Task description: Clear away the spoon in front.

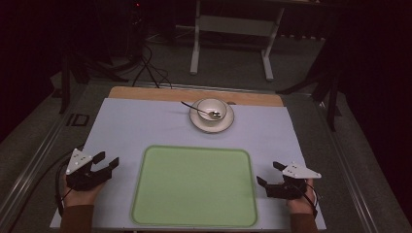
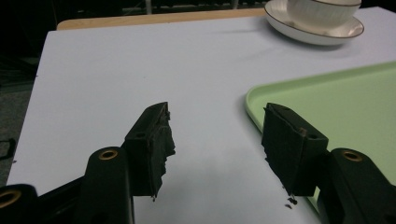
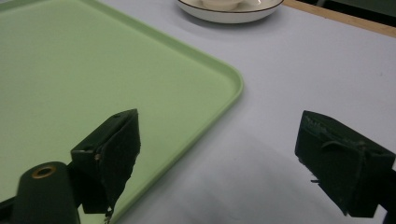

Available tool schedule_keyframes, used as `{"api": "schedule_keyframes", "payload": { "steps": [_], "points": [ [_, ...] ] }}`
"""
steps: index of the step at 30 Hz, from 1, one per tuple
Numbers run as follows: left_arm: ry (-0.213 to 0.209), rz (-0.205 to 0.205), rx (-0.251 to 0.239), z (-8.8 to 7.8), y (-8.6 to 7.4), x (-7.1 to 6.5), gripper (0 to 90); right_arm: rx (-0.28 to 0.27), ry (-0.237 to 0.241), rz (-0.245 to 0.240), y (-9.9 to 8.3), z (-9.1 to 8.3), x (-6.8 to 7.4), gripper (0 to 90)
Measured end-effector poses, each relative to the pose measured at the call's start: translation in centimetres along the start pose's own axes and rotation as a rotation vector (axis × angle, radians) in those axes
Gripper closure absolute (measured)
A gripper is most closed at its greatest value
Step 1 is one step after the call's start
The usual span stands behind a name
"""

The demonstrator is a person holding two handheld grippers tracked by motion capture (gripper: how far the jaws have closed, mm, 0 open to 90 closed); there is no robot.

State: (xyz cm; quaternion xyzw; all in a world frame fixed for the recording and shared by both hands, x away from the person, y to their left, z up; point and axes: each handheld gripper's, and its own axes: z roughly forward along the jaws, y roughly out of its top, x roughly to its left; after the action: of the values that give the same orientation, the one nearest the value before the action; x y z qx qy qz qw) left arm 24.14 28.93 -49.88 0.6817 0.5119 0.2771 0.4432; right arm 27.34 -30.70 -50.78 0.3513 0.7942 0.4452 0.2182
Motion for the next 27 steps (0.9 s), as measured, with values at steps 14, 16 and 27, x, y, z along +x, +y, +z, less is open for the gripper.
{"api": "schedule_keyframes", "payload": {
  "steps": [14,16,27],
  "points": [
    [0.036,-0.036,0.028,0.9,-0.3,1.0,42.1,0.052,0.017,-0.016,0.1,1.5,0.0,13.9],
    [0.034,-0.046,0.037,1.3,-0.4,1.2,42.1,0.059,0.015,-0.024,0.2,1.7,-0.1,13.9],
    [0.002,-0.075,0.018,1.7,1.4,0.5,41.6,0.044,0.003,-0.008,0.1,1.5,-0.1,13.9]
  ]
}}
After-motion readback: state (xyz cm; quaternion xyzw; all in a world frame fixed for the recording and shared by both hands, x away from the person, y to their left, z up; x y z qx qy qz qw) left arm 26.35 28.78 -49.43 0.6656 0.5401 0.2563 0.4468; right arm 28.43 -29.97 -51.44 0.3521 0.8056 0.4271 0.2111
